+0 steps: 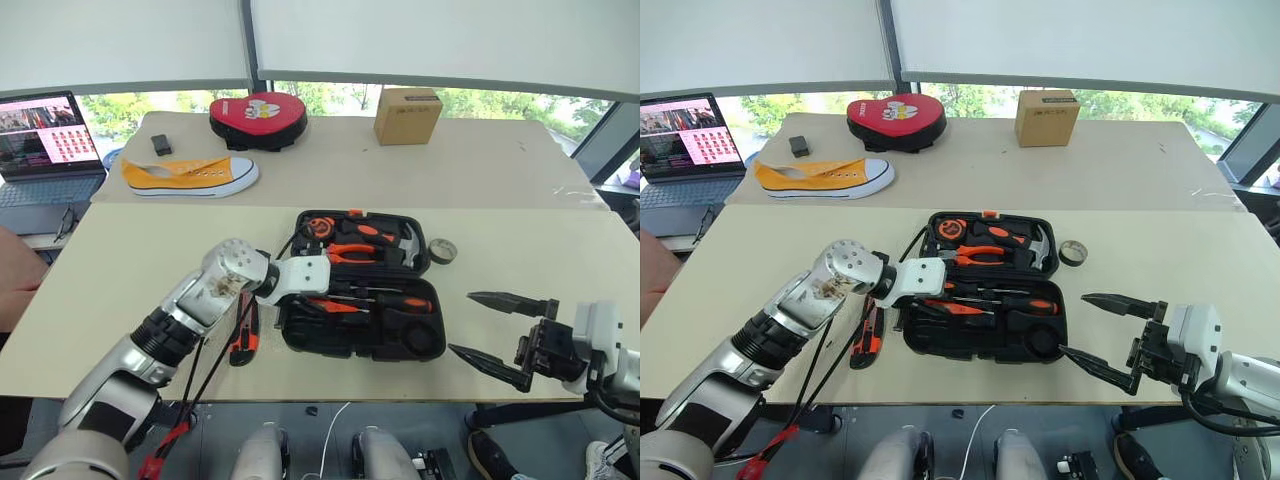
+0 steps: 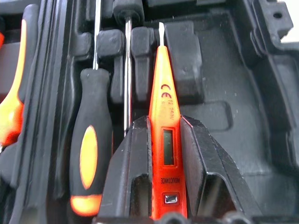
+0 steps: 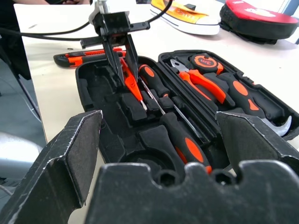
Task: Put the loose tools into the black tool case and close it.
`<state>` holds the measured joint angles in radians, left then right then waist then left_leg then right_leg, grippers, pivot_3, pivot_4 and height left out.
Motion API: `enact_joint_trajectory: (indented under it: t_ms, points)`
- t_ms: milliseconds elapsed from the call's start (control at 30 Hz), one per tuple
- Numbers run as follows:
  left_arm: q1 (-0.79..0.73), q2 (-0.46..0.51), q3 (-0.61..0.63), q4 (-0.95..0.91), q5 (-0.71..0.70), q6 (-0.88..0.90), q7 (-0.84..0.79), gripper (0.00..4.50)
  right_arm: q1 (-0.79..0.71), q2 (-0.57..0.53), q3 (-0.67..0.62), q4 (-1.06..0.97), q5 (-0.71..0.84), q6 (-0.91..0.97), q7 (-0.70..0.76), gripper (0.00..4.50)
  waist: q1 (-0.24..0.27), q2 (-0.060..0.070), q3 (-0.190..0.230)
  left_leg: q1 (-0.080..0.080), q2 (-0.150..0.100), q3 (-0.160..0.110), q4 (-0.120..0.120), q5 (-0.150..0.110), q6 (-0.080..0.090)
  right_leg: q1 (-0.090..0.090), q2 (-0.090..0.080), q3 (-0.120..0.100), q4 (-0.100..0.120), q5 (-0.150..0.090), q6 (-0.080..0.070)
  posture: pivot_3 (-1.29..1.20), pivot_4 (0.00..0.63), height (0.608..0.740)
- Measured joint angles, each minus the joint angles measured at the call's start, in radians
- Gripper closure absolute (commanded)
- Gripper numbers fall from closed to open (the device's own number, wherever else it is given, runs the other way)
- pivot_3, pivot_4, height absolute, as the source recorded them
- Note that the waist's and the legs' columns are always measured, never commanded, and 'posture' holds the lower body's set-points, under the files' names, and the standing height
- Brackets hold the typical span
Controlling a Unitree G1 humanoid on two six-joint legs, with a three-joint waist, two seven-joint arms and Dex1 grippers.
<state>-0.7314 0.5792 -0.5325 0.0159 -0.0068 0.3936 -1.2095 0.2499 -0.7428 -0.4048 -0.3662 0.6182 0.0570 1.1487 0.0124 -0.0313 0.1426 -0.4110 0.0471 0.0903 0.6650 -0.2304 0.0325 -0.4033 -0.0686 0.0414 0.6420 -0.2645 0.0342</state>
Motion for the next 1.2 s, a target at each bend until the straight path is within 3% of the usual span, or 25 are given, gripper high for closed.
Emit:
enact_joint_trajectory:
  t_ms: [433, 500, 533, 700, 900, 1000, 1200]
  points:
    - [-0.008, -0.054, 0.002, 0.029, 0.044, 0.038, 0.008, 4.07, -0.009, 0.0, 0.01, -0.017, 0.013, 0.03, -0.016, 0.0, 0.006, 0.0, 0.0, 0.001, -0.001, -0.002, 0.005, 0.0, 0.0, 0.004, 0.0, 0.0, 0.001, 0.0, 0.0, 0.0, 0.15, 0.74]
    - [-0.007, -0.063, 0.005, 0.04, 0.043, 0.041, 0.008, 3.07, -0.009, 0.0, 0.015, -0.018, 0.013, 0.036, -0.017, 0.0, 0.006, 0.0, 0.0, 0.002, -0.001, -0.003, 0.005, 0.0, 0.0, 0.005, 0.0, -0.001, 0.001, 0.0, 0.0, 0.0, 0.15, 0.74]
    - [-0.004, -0.071, 0.011, 0.042, 0.039, 0.041, 0.01, 2.88, -0.009, 0.0, 0.019, -0.019, 0.013, 0.039, -0.018, 0.0, 0.007, 0.0, 0.0, 0.002, -0.001, -0.003, 0.005, 0.0, 0.001, 0.006, 0.0, 0.0, 0.001, 0.0, 0.0, 0.0, 0.15, 0.74]
    - [0.018, -0.118, 0.095, 0.038, -0.048, 0.003, 0.011, 1.01, -0.011, 0.004, 0.035, -0.022, 0.014, 0.042, -0.026, 0.0, 0.004, 0.0, 0.0, -0.004, 0.0, -0.004, 0.008, -0.001, 0.001, 0.001, 0.0, -0.001, 0.003, 0.0, 0.001, 0.0, 0.15, 0.74]
    - [0.04, -0.108, 0.209, -0.014, -0.155, -0.019, 0.005, 1.01, -0.006, 0.006, 0.04, -0.029, 0.014, 0.042, -0.033, 0.0, -0.003, 0.001, 0.0, -0.005, 0.001, -0.005, 0.011, -0.001, 0.002, 0.001, 0.002, 0.0, 0.004, 0.0, 0.001, 0.0, 0.15, 0.74]
    - [0.092, -0.08, 0.244, 0.004, -0.162, -0.06, 0.003, 1.7, 0.0, 0.015, 0.04, -0.029, 0.014, 0.042, -0.037, 0.0, -0.003, 0.001, -0.001, -0.004, 0.002, -0.005, 0.011, -0.001, 0.002, 0.001, 0.003, 0.0, 0.004, 0.0, 0.001, 0.0, 0.15, 0.74]
    - [0.157, -0.074, 0.236, 0.11, -0.13, -0.196, -0.004, 3.95, -0.004, 0.026, 0.044, -0.029, 0.012, 0.041, -0.04, 0.0, 0.006, 0.001, -0.001, -0.005, 0.001, -0.004, 0.012, -0.001, 0.002, 0.001, 0.002, 0.0, 0.004, 0.0, 0.001, 0.0, 0.15, 0.74]
